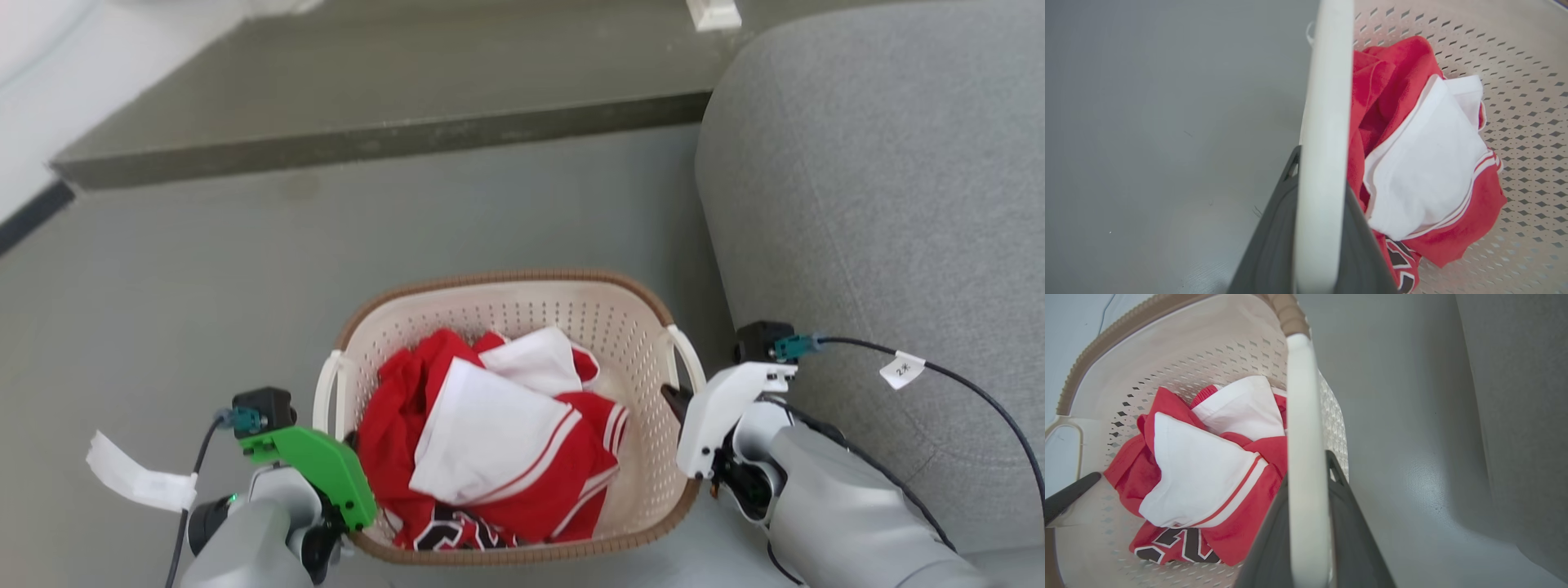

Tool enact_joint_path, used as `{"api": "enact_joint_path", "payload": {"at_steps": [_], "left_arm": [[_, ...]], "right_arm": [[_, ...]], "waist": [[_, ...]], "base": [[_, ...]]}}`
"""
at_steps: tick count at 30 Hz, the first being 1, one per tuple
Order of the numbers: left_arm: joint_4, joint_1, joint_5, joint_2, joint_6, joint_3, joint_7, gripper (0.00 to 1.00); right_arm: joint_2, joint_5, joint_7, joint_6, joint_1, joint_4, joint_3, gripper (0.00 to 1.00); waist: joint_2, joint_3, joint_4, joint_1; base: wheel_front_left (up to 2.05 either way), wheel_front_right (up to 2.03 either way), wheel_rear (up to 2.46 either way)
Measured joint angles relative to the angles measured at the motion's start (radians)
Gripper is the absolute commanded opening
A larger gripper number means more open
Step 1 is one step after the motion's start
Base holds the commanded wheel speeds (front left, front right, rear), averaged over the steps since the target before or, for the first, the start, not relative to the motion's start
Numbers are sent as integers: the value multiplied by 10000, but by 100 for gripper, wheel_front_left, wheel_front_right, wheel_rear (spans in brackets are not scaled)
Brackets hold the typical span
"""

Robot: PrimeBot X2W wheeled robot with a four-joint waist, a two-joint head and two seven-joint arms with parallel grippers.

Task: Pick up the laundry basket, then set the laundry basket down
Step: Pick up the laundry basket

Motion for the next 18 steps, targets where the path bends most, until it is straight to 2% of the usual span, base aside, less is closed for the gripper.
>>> {"api": "enact_joint_path", "payload": {"at_steps": [10, 18], "left_arm": [[33, 581, -351, 27, 2, -188, 387, 0], [84, 606, -430, 46, 2, -205, 562, 0]], "right_arm": [[-40, 217, 543, -105, 526, -136, 347, 0], [-79, 422, 809, -272, 573, -280, 566, 0]], "waist": [[0, -880, 58, 0], [0, -1107, 81, 0]], "base": [[0, 0, 0], [0, 0, 0]]}}
